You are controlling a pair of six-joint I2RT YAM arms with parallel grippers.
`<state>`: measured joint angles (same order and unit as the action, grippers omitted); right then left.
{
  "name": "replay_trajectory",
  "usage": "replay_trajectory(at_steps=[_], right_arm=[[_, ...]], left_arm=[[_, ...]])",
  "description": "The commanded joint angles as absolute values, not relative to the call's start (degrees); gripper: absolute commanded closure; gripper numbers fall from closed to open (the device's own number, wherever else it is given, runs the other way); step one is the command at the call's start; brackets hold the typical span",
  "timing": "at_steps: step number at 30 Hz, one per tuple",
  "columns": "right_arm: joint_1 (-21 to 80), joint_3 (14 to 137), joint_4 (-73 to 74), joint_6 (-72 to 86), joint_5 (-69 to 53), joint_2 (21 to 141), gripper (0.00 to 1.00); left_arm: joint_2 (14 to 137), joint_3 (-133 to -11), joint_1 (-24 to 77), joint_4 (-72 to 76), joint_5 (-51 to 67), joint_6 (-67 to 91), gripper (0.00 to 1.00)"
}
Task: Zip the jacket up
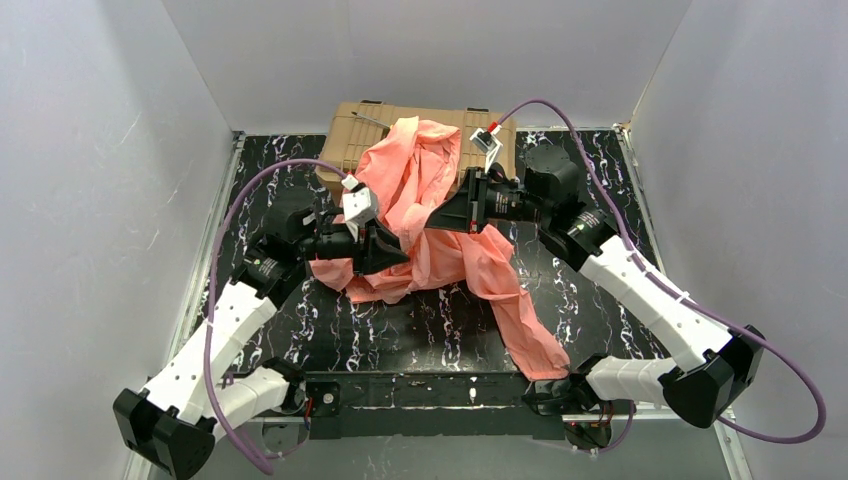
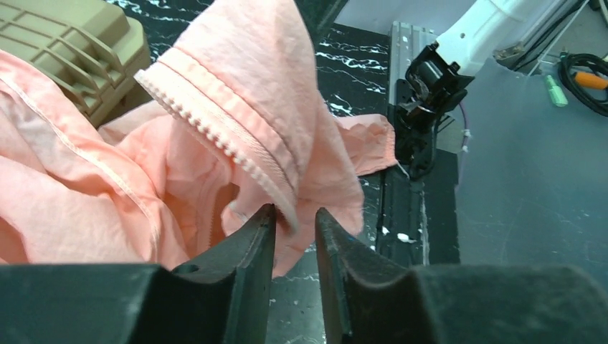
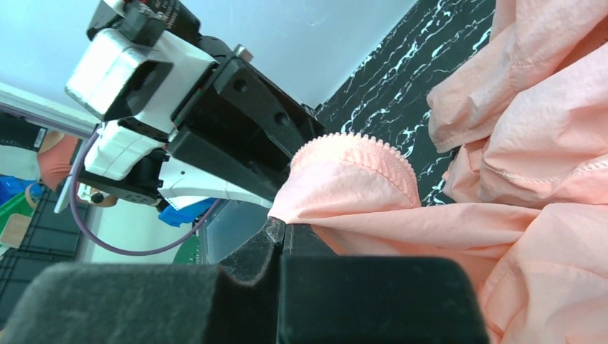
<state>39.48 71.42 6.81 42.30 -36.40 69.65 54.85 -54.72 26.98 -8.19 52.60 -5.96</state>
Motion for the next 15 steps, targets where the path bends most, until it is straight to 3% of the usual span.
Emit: replay_trajectory(at_steps=[1,7,15], right_arm=[[39.25,71.59,0.98,44.33,-37.98,69.36,0.99],[38.16,72.14,5.34,41.39,-37.33,68.47,0.99],[33.65,71.44,12.52,35.72,-38.24,67.09,0.99]], left_arm=[[56.49,-55.17,27.32,-5.01,51.73,-3.85,0.77],[54.67,-55.62,27.33,-6.75,46.92,-5.29,0.99],[48.26,-57.16,27.33,-13.45,42.92,-8.41,1.00]])
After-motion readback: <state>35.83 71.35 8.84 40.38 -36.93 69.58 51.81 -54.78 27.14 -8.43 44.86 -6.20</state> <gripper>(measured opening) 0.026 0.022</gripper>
